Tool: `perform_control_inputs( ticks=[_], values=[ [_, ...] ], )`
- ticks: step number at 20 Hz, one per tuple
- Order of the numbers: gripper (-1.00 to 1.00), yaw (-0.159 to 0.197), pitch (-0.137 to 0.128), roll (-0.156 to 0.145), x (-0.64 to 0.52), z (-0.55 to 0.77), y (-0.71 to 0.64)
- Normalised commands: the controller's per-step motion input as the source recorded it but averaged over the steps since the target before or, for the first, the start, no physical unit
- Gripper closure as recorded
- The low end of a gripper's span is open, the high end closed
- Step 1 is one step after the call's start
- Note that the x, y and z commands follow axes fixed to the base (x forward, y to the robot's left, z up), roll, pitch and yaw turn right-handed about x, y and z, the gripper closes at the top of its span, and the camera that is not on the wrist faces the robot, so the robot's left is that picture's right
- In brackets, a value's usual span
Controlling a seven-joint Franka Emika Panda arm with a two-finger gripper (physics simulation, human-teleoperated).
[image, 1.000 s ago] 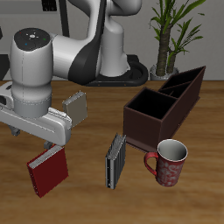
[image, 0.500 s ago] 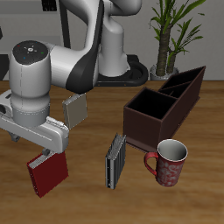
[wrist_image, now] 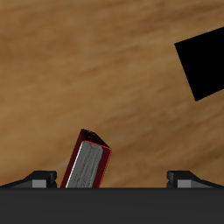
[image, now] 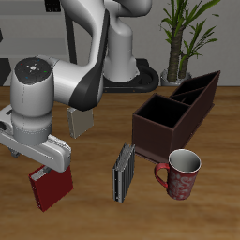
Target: Place the red book into the left desk caddy's front compartment
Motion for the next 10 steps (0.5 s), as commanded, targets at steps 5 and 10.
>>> perform_control_inputs(
  ticks=[5,10],
  values=[
    [-1.00,-0.015,0.012,0.005,0.01,-0.10,0.05],
    [-1.00,-0.020,0.016,0.001,0.01,-0.13,-0.01]
  ],
)
